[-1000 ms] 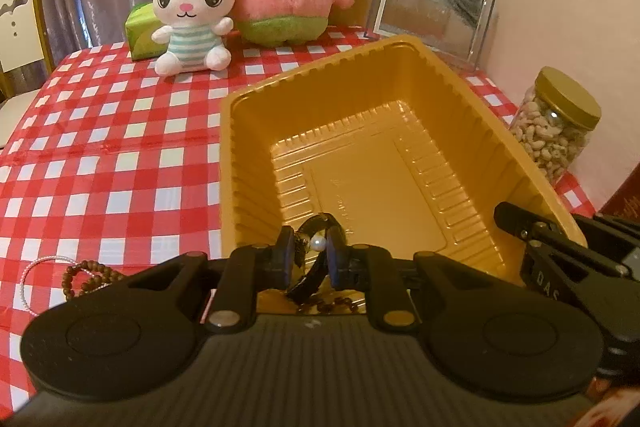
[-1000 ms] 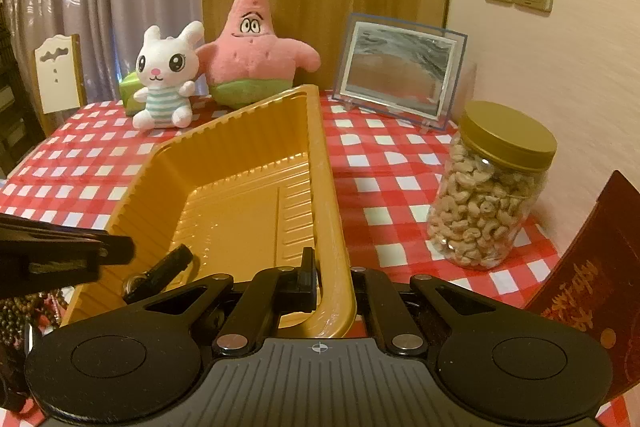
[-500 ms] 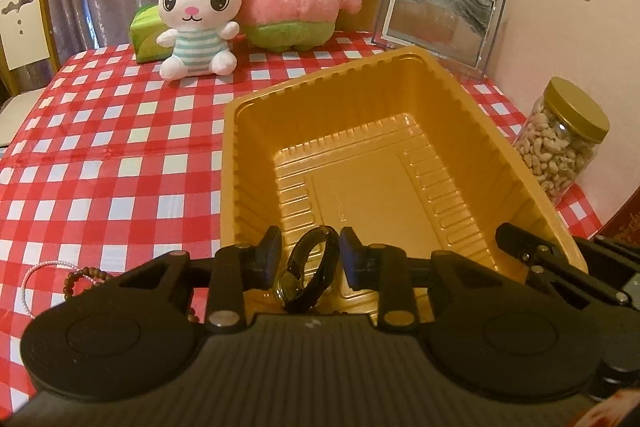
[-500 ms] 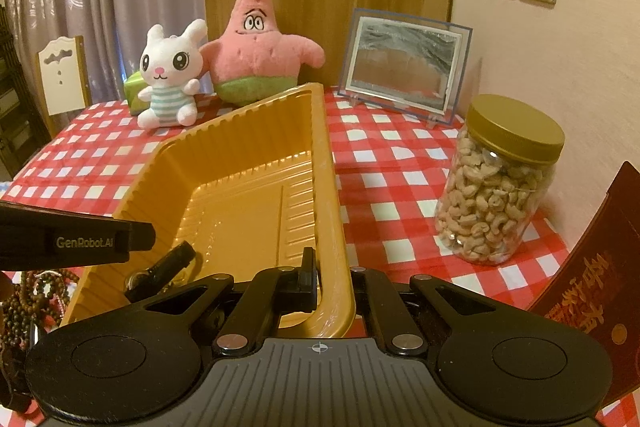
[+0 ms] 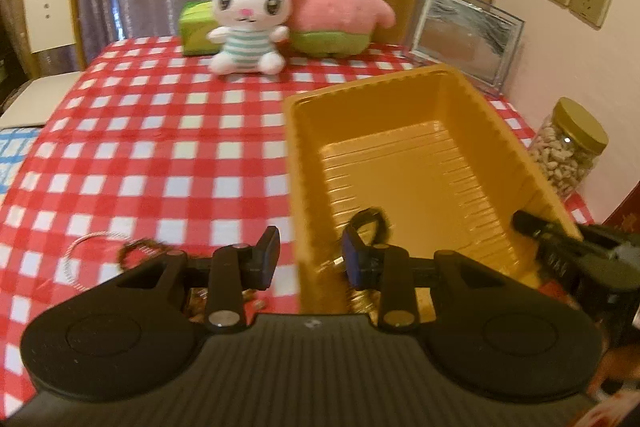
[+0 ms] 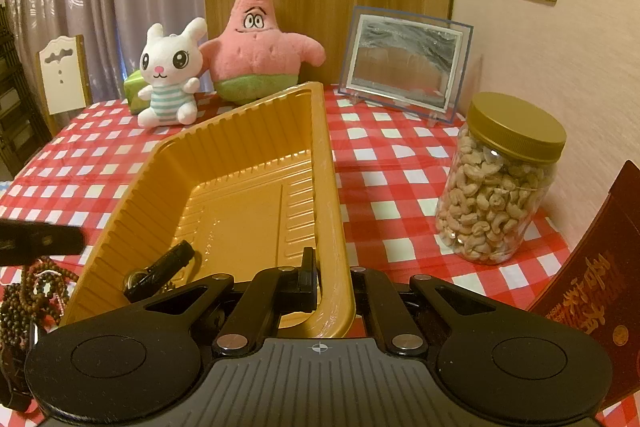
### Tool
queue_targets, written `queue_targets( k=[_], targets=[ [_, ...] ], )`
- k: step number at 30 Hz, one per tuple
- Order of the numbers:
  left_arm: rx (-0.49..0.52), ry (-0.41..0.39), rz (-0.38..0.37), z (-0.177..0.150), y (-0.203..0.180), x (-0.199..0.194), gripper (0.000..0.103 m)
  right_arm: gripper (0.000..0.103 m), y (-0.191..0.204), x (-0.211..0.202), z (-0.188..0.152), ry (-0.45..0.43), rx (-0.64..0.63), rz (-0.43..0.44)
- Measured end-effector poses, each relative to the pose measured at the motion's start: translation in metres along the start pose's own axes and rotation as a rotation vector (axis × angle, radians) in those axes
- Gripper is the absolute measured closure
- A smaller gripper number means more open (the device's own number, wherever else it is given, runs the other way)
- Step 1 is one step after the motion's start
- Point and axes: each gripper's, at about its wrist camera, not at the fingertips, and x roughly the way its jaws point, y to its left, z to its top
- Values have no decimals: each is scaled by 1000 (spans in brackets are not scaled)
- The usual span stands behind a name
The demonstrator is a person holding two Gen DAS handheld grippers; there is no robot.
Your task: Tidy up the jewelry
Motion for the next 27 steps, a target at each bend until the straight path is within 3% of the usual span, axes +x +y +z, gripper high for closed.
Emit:
queue_targets(
  k=[8, 18, 27],
  targets=[
    [10, 30, 72, -25, 33, -4, 73, 99, -4, 1, -2, 10, 10, 4],
    [81, 85, 64, -40, 22, 30, 73, 99, -4, 3, 0, 4, -1, -8],
    [94, 135, 82, -46, 22, 58, 92, 99, -5, 4, 0, 3, -1, -11]
  ],
)
